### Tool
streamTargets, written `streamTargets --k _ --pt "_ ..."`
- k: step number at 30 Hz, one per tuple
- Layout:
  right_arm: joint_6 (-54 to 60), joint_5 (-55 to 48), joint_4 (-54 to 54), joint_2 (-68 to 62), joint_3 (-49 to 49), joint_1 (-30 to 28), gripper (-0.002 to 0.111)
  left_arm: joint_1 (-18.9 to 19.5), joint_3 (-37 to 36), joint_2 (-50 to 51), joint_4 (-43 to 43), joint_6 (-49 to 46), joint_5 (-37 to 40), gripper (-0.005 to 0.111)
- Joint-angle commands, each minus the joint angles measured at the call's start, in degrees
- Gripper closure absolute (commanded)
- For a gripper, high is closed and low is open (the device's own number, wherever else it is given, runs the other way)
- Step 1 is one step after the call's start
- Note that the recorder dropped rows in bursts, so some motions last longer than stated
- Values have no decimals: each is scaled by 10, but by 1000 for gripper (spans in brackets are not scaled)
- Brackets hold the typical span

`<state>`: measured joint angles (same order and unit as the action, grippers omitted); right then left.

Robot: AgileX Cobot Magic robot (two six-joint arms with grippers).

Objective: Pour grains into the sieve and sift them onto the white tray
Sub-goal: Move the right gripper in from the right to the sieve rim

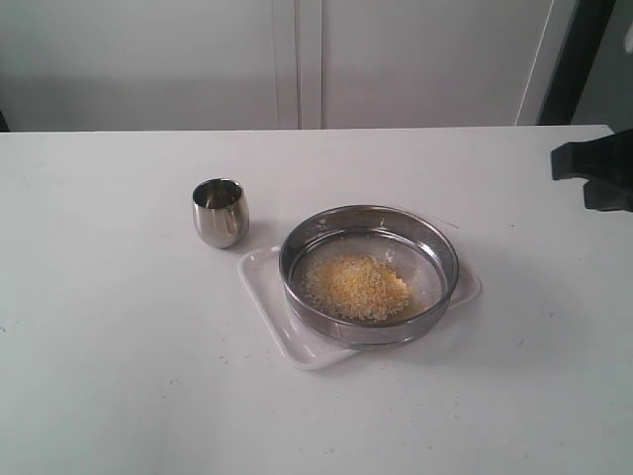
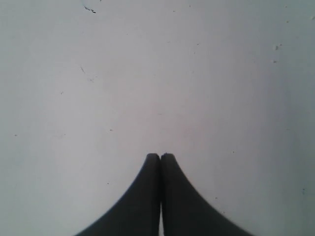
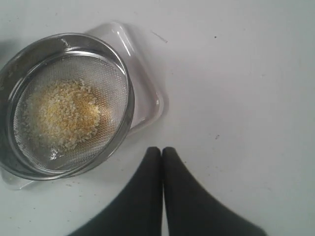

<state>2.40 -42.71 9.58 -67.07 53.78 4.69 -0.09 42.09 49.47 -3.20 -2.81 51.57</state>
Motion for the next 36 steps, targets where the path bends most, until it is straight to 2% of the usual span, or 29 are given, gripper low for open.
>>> streamTargets --k 1,8,13,18,23,28,31,36 --pt "43 -2 35 -60 31 -1 108 0 -4 -5 1 -2 3 107" --pt "107 -7 103 -150 71 2 108 0 -4 -5 1 -2 3 107" --pt "111 -9 99 -229 115 45 108 0 -4 -5 1 -2 3 107" --pt "113 -5 85 -294 153 62 108 0 -4 -5 1 -2 3 107" --pt "114 23 73 -351 176 62 91 0 -4 -5 1 -2 3 107" --pt "114 68 73 -384 176 62 79 0 -4 -5 1 -2 3 107" --pt "111 74 73 -398 176 62 73 0 -4 -5 1 -2 3 107" --pt "103 82 80 -420 176 62 72 0 -4 -5 1 -2 3 107"
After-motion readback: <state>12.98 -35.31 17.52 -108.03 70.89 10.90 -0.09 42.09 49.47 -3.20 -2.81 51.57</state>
